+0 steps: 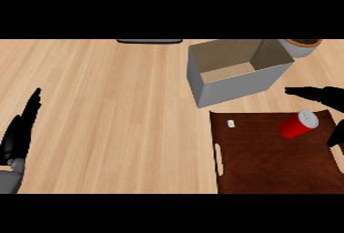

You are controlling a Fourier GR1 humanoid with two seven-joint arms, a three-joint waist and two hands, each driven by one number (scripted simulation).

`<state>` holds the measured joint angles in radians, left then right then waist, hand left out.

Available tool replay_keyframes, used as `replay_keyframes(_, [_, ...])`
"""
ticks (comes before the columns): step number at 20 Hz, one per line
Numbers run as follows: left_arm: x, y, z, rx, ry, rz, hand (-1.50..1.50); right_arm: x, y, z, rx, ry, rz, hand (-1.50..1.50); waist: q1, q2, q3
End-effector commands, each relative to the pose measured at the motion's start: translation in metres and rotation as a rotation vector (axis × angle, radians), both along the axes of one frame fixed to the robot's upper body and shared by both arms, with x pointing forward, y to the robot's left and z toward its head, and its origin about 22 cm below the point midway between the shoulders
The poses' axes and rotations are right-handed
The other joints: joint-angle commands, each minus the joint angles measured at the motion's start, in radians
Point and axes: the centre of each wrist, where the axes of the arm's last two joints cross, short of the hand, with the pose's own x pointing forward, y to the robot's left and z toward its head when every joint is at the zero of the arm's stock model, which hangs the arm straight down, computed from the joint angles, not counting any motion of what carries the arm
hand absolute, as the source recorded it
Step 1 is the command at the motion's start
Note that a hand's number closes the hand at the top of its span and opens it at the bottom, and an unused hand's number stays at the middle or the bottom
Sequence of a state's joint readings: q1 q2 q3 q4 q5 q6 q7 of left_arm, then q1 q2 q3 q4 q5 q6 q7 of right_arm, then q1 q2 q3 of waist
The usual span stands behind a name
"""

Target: Pick the can from the tray and place it in the cardboard box

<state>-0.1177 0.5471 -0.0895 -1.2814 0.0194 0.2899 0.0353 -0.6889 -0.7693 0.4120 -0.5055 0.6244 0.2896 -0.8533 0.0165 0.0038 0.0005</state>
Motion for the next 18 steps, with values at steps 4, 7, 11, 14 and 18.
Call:
replay_keyframes(4, [-0.005,-0.017,-0.004,0.002,-0.009,0.004,0.0,0.004,0.006,-0.012,0.049,0.058,0.036,-1.5,-0.005,-0.002,0.0])
replay_keyframes(7, [-0.018,0.004,0.007,-0.011,0.008,0.008,0.0,0.003,0.002,0.002,0.085,0.069,0.076,-1.5,-0.005,-0.006,0.0])
replay_keyframes(11, [-0.012,0.01,0.007,0.004,0.007,0.0,0.0,-0.002,0.006,-0.012,0.12,0.067,0.128,-1.5,-0.005,-0.003,0.0])
replay_keyframes(14, [-0.001,-0.002,0.002,-0.011,0.016,0.014,0.0,0.008,0.023,0.019,0.102,0.056,0.15,-1.5,-0.025,-0.008,-0.002])
replay_keyframes(18, [-0.009,0.008,0.017,0.001,0.005,0.026,0.0,-0.004,0.031,0.005,0.068,0.085,0.156,-1.5,-0.017,-0.008,-0.001])
